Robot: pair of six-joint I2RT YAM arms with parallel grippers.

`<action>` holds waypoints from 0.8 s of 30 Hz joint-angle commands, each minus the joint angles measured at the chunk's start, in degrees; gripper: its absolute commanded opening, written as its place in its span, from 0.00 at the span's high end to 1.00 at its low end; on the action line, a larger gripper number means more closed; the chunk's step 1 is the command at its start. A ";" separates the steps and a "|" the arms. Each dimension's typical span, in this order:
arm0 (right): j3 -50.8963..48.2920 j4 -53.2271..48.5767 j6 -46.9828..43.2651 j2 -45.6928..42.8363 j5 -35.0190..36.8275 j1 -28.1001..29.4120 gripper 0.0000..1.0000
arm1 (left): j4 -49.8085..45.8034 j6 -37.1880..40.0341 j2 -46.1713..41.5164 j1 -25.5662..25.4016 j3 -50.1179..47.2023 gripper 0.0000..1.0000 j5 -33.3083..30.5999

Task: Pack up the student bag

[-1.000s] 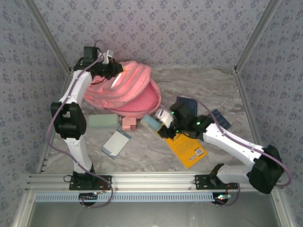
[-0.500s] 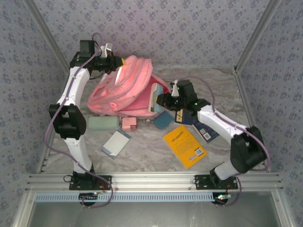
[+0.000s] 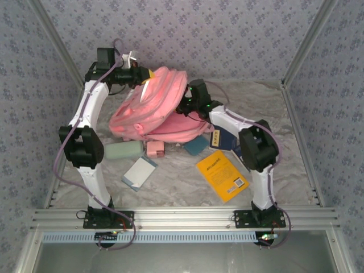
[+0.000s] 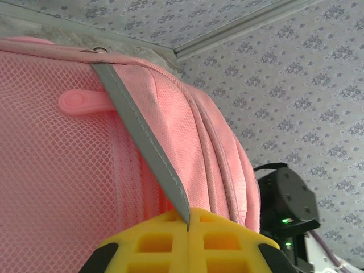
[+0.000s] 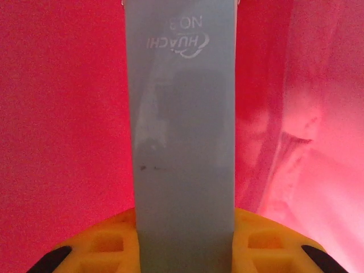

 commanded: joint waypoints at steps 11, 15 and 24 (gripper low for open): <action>17.72 8.66 5.78 16.39 3.05 4.77 0.47 | 9.60 -2.96 -5.28 -0.17 1.97 1.00 6.46; 11.60 7.78 -1.09 9.98 3.84 4.10 0.30 | 10.92 -3.76 -5.59 1.81 -0.17 1.00 5.74; -5.03 4.19 -11.56 -6.60 4.97 0.75 0.24 | 12.75 -6.38 -5.21 5.39 -1.38 1.00 4.05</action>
